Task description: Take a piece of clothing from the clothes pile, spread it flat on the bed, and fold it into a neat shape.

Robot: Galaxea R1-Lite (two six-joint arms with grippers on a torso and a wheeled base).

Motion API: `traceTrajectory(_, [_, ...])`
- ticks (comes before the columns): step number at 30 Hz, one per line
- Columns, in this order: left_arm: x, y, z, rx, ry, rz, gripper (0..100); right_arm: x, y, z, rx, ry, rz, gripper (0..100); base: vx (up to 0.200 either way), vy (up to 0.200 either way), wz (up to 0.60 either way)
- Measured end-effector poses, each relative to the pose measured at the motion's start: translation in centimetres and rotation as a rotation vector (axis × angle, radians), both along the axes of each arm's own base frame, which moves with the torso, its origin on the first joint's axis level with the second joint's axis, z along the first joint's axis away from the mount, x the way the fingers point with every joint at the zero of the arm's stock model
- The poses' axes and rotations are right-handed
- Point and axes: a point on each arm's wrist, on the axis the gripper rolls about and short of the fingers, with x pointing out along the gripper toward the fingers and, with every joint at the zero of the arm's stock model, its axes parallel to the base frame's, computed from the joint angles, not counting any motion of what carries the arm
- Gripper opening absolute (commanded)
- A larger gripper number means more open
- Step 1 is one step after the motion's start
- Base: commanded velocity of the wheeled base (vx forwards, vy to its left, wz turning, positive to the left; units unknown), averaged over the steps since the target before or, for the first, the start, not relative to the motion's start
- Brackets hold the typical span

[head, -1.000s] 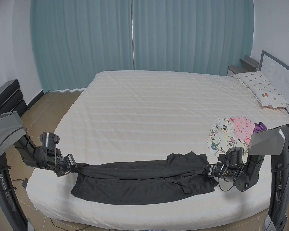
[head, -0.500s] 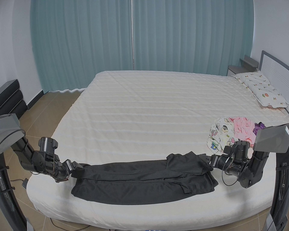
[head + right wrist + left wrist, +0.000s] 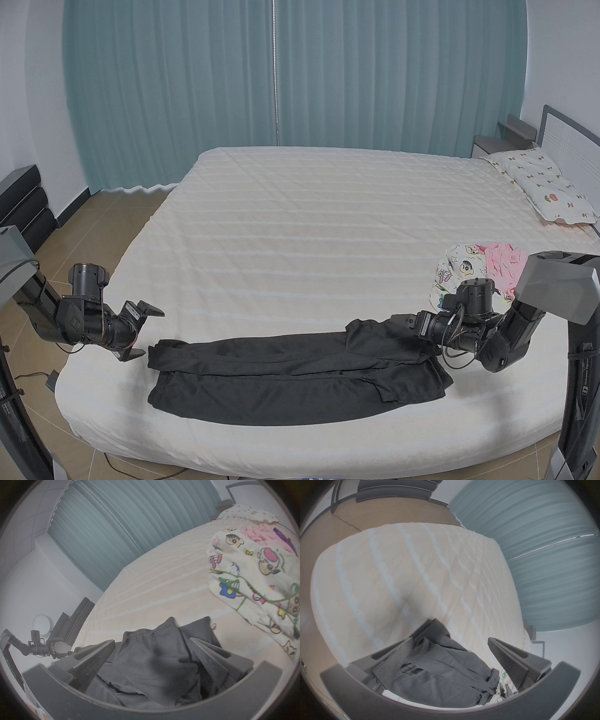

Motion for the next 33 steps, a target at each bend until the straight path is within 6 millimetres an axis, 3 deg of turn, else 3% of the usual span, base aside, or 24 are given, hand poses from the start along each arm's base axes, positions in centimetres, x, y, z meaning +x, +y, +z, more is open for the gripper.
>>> traceTrajectory(5, [-0.3, -0.4, -0.4, -0.011, 0.003, -0.019, 100, 0.3, 0.3, -1.3, -0.008, 0.045, 0.010, 100, 0.000, 0.000, 0.00])
traceTrajectory(6, [-0.3, -0.4, -0.5, -0.011, 0.005, -0.021, 100, 0.4, 0.4, -1.5, -0.010, 0.051, 0.011, 0, 0.000, 0.000, 0.00])
traceTrajectory(22, [-0.7, -0.6, -1.1, -0.003, 0.029, -0.024, 100, -0.2, -0.4, -1.3, -0.012, 0.071, -0.006, 0, 0.000, 0.000, 0.00])
traceTrajectory(33, [-1.3, -0.6, -1.4, 0.012, 0.050, -0.014, 100, -2.5, -1.2, 0.3, 0.019, 0.093, 0.048, 0, 0.000, 0.000, 0.00])
